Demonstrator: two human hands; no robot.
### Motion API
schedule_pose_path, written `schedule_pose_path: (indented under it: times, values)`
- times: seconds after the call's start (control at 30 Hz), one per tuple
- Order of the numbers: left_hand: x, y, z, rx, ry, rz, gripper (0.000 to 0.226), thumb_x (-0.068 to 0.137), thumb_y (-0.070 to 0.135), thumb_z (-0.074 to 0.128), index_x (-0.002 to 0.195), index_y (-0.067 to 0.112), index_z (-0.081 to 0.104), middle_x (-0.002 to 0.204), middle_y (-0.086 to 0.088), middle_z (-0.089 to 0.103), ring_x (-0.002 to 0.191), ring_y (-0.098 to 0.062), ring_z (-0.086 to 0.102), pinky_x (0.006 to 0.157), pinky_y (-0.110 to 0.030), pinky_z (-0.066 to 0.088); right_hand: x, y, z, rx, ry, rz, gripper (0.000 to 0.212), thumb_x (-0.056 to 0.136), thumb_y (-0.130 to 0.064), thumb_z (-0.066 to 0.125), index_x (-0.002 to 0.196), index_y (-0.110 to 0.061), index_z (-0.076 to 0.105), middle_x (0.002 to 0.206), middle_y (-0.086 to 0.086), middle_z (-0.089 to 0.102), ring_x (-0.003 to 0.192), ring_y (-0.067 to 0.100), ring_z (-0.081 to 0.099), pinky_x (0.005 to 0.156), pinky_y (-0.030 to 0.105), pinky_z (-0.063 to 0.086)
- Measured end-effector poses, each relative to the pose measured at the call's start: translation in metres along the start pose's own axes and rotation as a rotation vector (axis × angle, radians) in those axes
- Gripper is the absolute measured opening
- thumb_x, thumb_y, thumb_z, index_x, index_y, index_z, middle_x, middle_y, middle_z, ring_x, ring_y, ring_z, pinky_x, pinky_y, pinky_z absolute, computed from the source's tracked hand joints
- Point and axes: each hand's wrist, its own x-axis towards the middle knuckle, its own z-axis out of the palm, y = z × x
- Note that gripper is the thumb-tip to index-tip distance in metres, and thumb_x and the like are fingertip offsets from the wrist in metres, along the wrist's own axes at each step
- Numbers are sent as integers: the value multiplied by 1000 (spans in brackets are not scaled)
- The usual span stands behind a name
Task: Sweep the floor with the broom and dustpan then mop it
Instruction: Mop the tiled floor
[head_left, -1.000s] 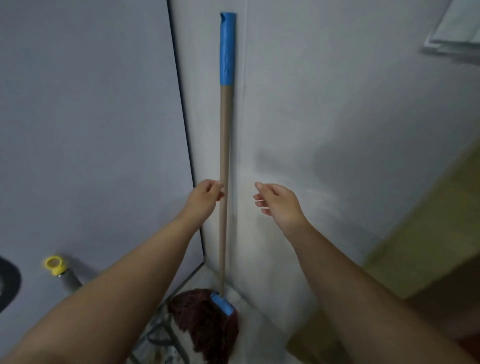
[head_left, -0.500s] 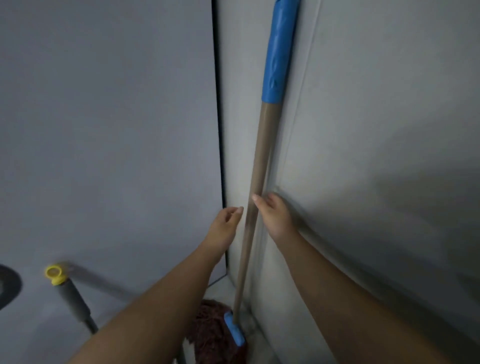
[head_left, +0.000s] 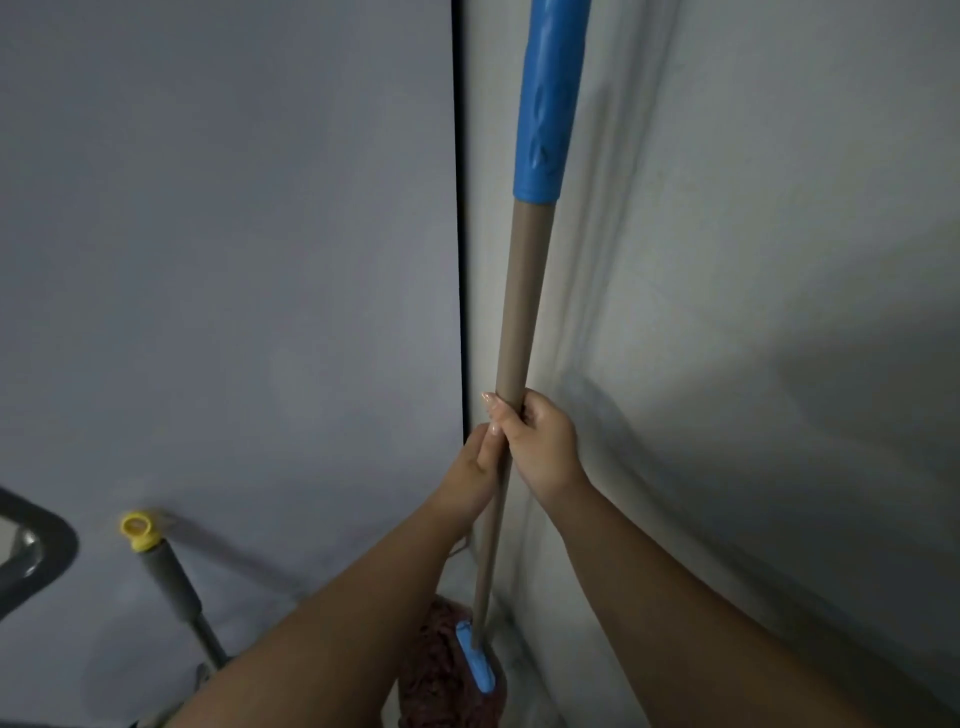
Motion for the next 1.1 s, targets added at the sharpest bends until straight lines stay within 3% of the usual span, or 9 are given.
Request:
schedule_pose_path:
  times: [0.13,0.3,0.37,0.43,0.57,0.63,0.83,0.97,1.1]
  values:
    - [-34,19,-7,-21,-69,81,51,100,44,16,132,13,42,121,-4,55,114,-18,52,102,-34,41,-38,-30,1,9,111,-55,15,87,-27,64,74,-21,60,66,-9,61,69,8,60,75,24,49]
    - [-89,72,-5,-89,-178,148,70,92,60,19,138,10,35,128,-15,54,121,-25,51,106,-44,40,-96,-96,-12,79,305,-168,18,87,-33,63,70,-31,57,70,-9,63,80,15,64,84,33,54]
    - [-117,97,-3,-124,-224,181,81,86,68,18,141,11,32,133,-8,52,124,-19,49,109,-39,38,-120,-120,-23,98,351,-208,19,87,-33,63,69,-29,58,70,-8,64,77,14,65,85,35,55]
    - [-146,117,-1,-164,-250,239,72,92,62,15,143,12,30,131,3,47,124,-9,44,108,-28,34,-145,-143,-34,116,385,-241,20,88,-32,63,69,-26,59,70,-8,65,74,10,65,84,33,55]
    - [-208,146,6,-165,-316,371,61,98,47,11,144,13,33,125,9,45,109,5,42,89,-6,35,-200,-176,-57,126,428,-312,20,88,-32,63,69,-23,60,70,-8,66,68,2,64,76,23,54]
    - [-239,160,10,-190,-314,418,60,99,46,11,143,12,34,116,9,46,107,5,43,83,-4,36,-227,-192,-67,118,433,-360,22,87,-33,63,69,-22,61,69,-9,66,65,-1,64,73,19,54]
    - [-329,180,40,-304,-267,532,59,98,51,17,137,14,40,119,4,55,106,3,53,99,-22,39,-318,-227,-100,174,354,-515,24,86,-31,65,65,-20,62,57,-9,68,74,10,70,77,27,56]
    - [-389,177,55,-398,-176,479,66,87,63,24,132,18,40,123,-1,56,113,-9,53,103,-32,41,-379,-231,-109,261,216,-531,24,87,-25,65,65,-17,60,51,-11,64,60,-3,65,68,20,51]
    - [-447,167,62,-464,-57,364,67,91,62,25,131,11,44,117,-9,61,104,-12,60,93,-33,48,-432,-232,-103,285,155,-515,30,86,-24,66,60,-15,55,51,-9,59,56,-3,62,65,23,49]
